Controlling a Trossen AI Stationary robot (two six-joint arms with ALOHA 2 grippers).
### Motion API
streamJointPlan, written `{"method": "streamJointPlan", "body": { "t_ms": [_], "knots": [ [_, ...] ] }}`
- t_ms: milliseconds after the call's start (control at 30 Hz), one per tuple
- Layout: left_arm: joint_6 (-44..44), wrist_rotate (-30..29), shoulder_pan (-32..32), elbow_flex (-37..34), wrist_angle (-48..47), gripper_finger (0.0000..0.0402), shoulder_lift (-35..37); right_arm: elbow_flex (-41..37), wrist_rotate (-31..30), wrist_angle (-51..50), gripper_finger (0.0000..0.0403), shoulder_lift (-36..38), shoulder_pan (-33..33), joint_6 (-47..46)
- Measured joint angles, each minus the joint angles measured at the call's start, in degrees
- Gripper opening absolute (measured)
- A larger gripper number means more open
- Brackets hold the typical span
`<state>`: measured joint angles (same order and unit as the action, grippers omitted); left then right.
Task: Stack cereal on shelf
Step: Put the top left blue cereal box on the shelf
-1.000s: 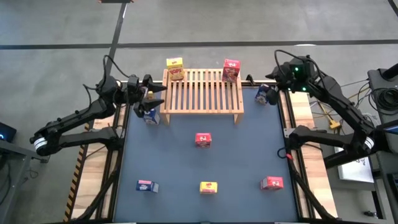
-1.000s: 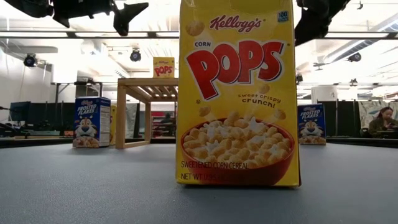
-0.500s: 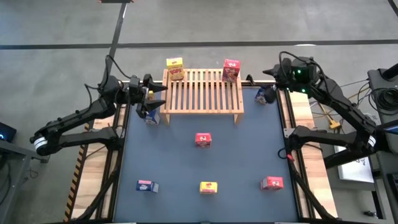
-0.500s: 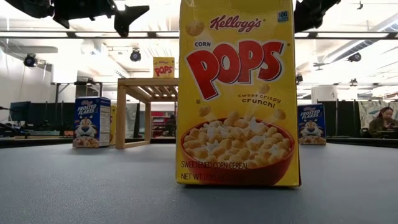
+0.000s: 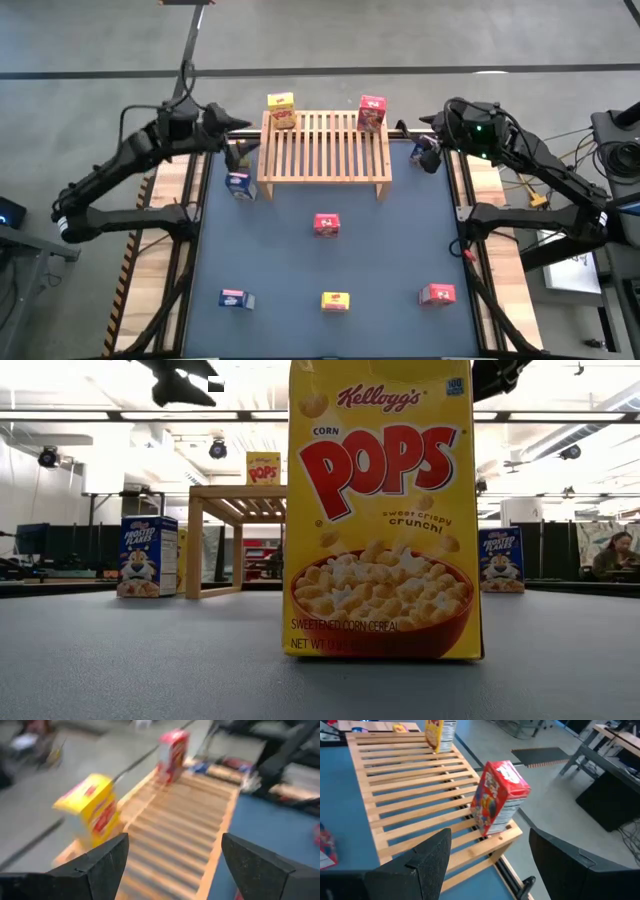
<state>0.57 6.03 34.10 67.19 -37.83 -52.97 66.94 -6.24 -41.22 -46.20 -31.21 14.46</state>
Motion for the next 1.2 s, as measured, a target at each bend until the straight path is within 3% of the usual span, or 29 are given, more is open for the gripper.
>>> {"method": "streamJointPlan", "body": {
  "t_ms": [167,333,600,1200],
  "knots": [
    [-3.7,-5.9,-0.1,6.6,-18.2,0.0286,-4.6,0.0,0.0,-0.1,0.0256,0.0,0.3,-0.4],
    [-5.6,-11.1,-0.2,5.8,-26.6,0.0269,-6.3,-0.1,0.2,-0.2,0.0256,0.0,1.2,-0.4],
    [-4.6,-11.1,-0.4,-2.7,-27.1,0.0256,-1.2,-0.1,0.2,0.0,0.0256,0.0,3.5,0.1],
    [-3.6,-11.0,-0.4,-11.0,-20.9,0.0256,7.3,-0.2,0.1,0.0,0.0256,0.0,3.5,-2.6]
  ]
}}
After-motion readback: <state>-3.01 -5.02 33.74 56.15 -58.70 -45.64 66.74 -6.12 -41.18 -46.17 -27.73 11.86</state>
